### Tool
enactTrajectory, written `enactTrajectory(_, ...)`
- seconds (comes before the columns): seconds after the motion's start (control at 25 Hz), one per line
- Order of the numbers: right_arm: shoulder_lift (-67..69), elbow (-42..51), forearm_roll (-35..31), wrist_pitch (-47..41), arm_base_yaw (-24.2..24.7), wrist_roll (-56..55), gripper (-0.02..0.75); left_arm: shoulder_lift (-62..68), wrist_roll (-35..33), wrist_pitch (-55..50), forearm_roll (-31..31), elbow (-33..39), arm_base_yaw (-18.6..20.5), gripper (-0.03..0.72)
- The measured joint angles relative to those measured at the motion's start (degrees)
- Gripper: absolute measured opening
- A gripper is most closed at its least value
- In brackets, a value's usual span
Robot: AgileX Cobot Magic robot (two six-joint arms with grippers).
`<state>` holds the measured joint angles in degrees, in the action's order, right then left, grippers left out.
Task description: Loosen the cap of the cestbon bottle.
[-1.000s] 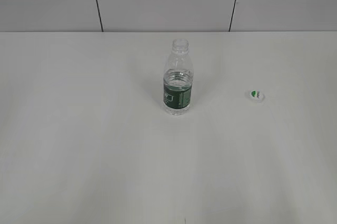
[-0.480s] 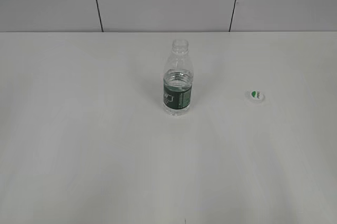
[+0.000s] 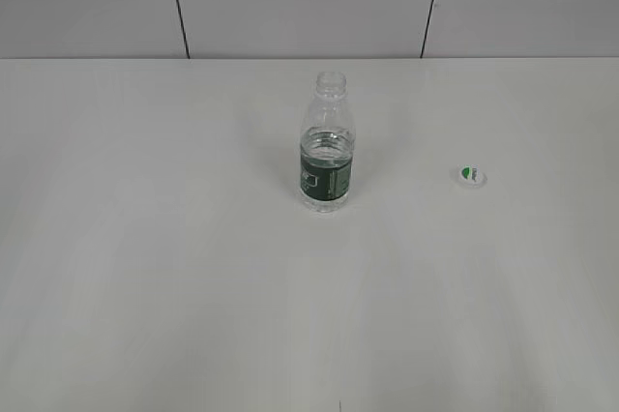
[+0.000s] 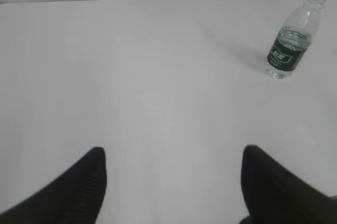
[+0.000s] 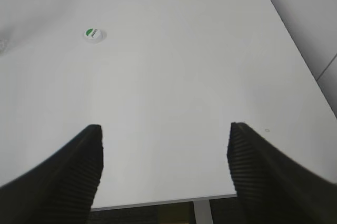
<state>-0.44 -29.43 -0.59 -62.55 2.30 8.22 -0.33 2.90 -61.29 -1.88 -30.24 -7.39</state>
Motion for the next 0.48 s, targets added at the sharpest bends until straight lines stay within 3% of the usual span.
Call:
enactTrajectory(0.28, 0.0, 0.0, 0.0, 0.0, 0.0, 0.0, 0.561, 0.0, 0.0, 0.0, -1.6, 0.0, 7.0, 0.491)
enactTrajectory(0.48, 0.0, 0.0, 0.0, 0.0, 0.0, 0.0, 0.561, 0.0, 0.0, 0.0, -1.6, 0.0, 7.6, 0.491)
